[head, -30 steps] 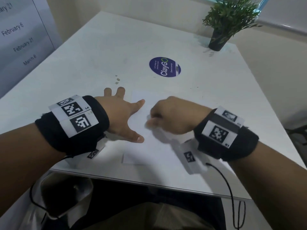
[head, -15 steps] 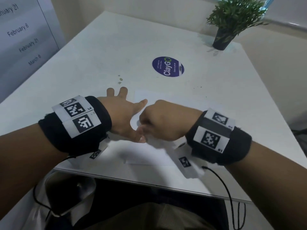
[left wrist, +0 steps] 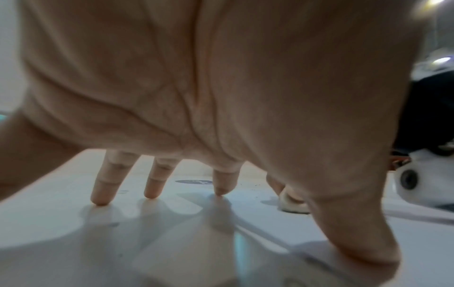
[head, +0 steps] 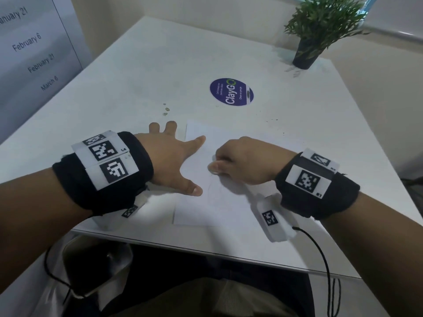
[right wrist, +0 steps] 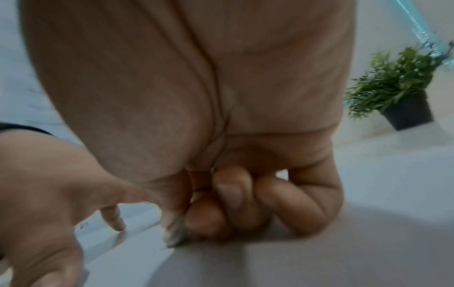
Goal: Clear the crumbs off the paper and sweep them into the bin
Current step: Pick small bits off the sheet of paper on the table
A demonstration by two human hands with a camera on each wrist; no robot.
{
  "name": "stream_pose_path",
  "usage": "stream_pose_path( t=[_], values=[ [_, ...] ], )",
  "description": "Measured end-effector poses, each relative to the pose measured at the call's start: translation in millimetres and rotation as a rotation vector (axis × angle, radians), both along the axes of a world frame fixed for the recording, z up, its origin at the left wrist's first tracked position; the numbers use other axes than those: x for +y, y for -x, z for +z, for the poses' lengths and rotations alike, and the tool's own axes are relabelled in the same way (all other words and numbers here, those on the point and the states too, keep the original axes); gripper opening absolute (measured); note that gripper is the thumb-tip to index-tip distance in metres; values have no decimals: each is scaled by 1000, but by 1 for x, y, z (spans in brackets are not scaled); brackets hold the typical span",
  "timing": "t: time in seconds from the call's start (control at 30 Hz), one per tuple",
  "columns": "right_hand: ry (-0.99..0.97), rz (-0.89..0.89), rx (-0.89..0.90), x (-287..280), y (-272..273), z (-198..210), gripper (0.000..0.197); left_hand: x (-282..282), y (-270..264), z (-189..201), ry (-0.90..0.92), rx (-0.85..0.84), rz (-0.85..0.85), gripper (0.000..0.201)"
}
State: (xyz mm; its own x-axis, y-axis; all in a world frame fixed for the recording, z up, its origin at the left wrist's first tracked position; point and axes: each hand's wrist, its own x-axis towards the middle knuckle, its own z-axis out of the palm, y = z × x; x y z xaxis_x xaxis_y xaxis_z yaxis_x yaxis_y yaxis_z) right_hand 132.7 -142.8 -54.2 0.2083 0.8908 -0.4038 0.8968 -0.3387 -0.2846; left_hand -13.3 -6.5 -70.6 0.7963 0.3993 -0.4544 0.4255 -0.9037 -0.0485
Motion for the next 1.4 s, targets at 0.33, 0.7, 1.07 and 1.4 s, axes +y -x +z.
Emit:
stream_pose_path(
  t=[0.33,0.7,1.07,1.4],
  values=[
    [-10,153,60,-1,29,8,34,-12,10,3,-22,35,-54,119],
    [-27,7,-168,-4,-10,10,41,-15,6,6,-39,57,-47,127],
    [61,-32,-164,-23,-24,15,42,-16,7,6,-25,63,-27,126],
    [76,105,-74,-19,-1,5,41,-15,5,4,-20,59,-28,127]
  ],
)
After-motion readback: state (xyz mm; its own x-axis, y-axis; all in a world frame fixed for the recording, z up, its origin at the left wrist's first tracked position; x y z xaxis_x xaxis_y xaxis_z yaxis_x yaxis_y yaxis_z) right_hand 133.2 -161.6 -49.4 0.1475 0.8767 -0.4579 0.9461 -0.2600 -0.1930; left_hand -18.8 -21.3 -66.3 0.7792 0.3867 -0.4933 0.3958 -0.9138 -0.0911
